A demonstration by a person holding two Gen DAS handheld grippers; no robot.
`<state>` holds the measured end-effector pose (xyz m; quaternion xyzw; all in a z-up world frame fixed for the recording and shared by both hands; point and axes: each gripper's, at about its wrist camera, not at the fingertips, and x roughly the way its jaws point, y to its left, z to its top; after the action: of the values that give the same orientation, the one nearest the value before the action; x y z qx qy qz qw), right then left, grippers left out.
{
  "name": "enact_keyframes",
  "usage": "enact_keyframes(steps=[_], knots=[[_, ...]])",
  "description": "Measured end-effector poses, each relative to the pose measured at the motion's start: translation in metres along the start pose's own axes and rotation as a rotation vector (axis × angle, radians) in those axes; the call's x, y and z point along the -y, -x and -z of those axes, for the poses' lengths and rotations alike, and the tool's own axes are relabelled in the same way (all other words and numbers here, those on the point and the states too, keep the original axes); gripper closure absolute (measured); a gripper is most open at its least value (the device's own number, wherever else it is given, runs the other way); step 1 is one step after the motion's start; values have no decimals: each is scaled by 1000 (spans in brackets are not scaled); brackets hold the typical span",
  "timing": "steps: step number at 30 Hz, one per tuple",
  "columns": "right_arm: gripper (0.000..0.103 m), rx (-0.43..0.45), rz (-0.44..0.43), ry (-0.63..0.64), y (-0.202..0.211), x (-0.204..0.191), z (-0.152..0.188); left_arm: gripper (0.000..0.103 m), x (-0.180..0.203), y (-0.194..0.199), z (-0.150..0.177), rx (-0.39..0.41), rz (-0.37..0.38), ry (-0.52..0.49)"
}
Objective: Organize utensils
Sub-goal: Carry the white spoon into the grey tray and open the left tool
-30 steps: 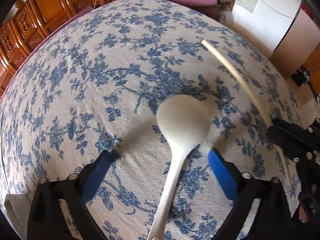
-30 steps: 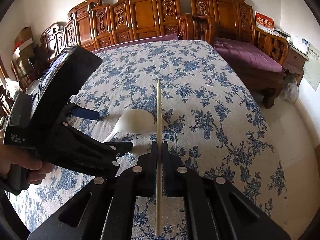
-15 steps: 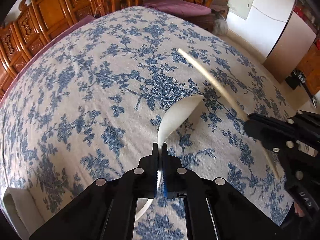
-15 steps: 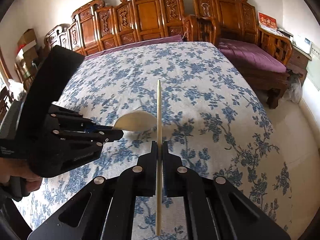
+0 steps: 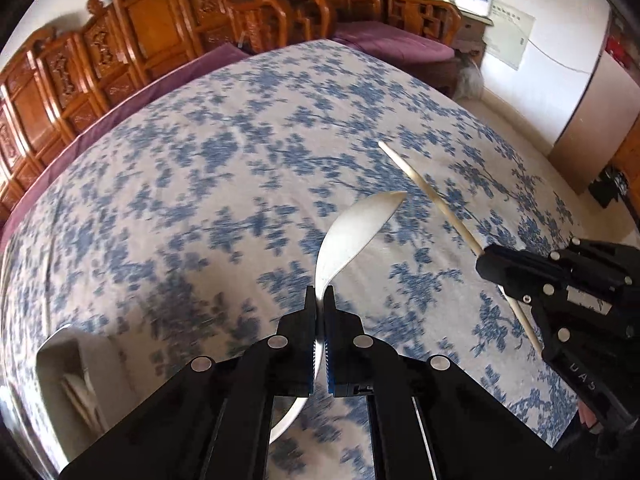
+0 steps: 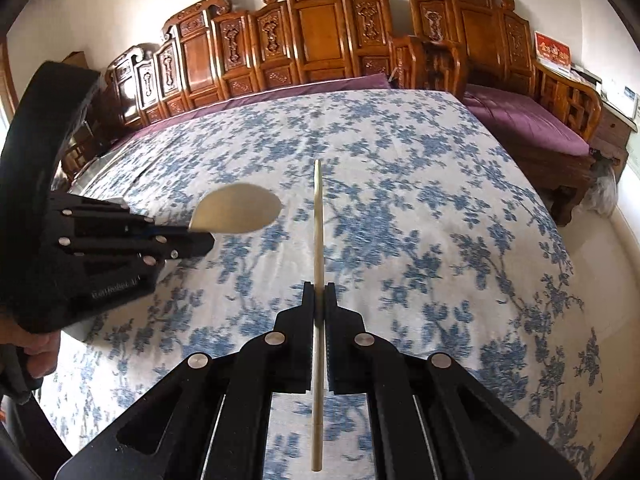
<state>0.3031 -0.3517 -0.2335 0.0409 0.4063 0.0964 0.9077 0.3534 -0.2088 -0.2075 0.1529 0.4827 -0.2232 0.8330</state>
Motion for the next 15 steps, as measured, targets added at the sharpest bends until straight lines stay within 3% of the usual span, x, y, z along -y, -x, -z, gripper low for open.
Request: enact_keyframes(steps=[15], knots=[[97,6,-39,140,8,-76,2,100,-66,66,36,68,-48,78]])
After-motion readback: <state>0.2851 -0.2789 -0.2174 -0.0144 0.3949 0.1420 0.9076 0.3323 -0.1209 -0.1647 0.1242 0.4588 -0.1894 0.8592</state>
